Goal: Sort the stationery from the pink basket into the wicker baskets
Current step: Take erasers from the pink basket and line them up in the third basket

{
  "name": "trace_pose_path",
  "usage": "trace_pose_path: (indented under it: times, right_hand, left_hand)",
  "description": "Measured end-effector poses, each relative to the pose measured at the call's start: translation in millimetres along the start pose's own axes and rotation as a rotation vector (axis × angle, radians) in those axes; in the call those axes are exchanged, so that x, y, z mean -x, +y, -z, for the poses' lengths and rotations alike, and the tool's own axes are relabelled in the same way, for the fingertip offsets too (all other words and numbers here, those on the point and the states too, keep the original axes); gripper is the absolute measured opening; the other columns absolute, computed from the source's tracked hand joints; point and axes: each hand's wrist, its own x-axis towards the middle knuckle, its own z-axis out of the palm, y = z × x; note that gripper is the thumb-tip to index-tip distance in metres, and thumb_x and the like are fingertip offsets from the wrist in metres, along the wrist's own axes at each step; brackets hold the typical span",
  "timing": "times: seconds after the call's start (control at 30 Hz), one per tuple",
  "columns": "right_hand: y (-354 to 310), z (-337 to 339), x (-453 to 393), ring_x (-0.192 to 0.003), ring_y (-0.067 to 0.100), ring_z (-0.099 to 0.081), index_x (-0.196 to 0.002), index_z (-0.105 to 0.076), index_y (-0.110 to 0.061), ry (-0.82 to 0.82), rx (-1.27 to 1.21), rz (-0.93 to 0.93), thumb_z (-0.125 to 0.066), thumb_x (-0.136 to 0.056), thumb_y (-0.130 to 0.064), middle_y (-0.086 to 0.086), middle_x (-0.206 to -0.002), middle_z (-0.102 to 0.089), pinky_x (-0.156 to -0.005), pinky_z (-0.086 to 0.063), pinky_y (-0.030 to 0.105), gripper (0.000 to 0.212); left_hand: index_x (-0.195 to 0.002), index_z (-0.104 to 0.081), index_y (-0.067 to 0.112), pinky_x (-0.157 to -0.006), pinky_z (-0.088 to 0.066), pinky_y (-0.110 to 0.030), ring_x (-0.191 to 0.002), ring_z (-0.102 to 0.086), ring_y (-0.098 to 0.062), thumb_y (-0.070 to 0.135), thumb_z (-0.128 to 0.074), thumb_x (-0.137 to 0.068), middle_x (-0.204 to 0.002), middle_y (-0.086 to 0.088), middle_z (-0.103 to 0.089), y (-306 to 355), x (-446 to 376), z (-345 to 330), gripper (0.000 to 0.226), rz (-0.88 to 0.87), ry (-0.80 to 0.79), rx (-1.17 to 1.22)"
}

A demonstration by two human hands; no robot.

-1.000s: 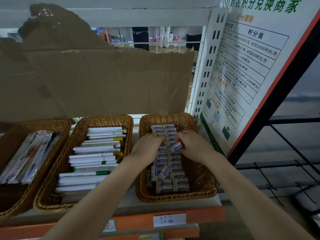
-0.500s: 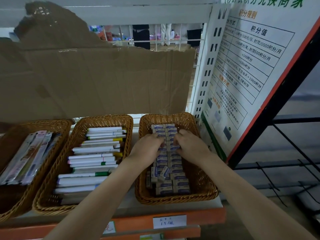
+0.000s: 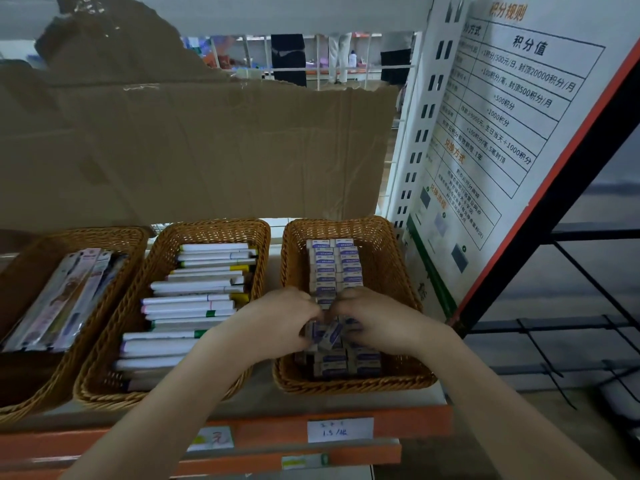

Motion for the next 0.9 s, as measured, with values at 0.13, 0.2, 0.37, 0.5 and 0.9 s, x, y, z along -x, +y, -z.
trace_pose_path:
  times: [0.13,0.2,0.37,0.5,0.9]
  right_hand:
    - [-4.2,-5.1,-1.8,-0.121,0.018,-0.039,-0.126,-0.058,-0.013,0.02,0.036,0.014,-0.057,-0.09,-0.011,0.003,-0.13,-0.05,-0.093,-0.031,0.022,0.036]
    - [-4.3,-6.3,-0.6,-0.119,0.02,-0.042,-0.122,-0.059,-0.011,0.045,0.061,0.009,-0.057,-0.09,-0.012,0.006,-0.127,-0.052,-0.093,-0.036,0.026,0.032]
    - [-1.5,-5.1,7.4,-0.12,0.02,-0.041,-0.12,-0.06,-0.013,0.107,0.081,-0.015,-0.06,-0.089,-0.017,0.004,-0.126,-0.052,-0.09,-0.035,0.024,0.031]
    - [-0.3,-1.7,19.8,-0.117,0.016,-0.041,-0.116,-0.061,-0.018,0.181,0.047,-0.044,-0.063,-0.087,-0.019,-0.001,-0.122,-0.055,-0.085,-0.032,0.021,0.029]
    - [-12.7,4.7,42.2,-0.102,0.009,-0.051,-0.111,-0.06,-0.019,0.403,-0.088,-0.221,-0.061,-0.09,-0.028,-0.006,-0.11,-0.057,-0.082,-0.039,0.021,0.023]
  left_hand:
    - [-0.123,-0.053,0.016,-0.09,-0.043,-0.029,-0.109,-0.044,-0.018,0.043,-0.059,-0.088,-0.116,-0.001,-0.056,5.6,-1.9,-1.9,0.044,0.005,-0.054,-0.107]
    - [-0.121,-0.052,0.014,-0.086,-0.043,-0.028,-0.107,-0.044,-0.019,0.044,-0.06,-0.088,-0.115,-0.002,-0.055,8.3,-6.1,-5.2,0.046,0.029,-0.055,-0.151]
    - [-0.119,-0.053,0.013,-0.083,-0.043,-0.028,-0.101,-0.045,-0.019,0.045,-0.059,-0.089,-0.112,-0.003,-0.057,10.5,-12.6,-10.0,0.044,0.056,-0.064,-0.227]
    - [-0.118,-0.05,0.016,-0.081,-0.049,-0.03,-0.098,-0.048,-0.017,0.043,-0.062,-0.087,-0.11,-0.003,-0.058,8.9,-10.4,-4.4,0.043,0.07,-0.035,-0.085]
    - [-0.116,-0.05,0.037,-0.082,-0.046,-0.017,-0.104,-0.05,0.0,0.019,-0.073,-0.079,-0.12,0.014,-0.047,8.7,-0.8,-12.1,0.047,0.039,0.169,0.856]
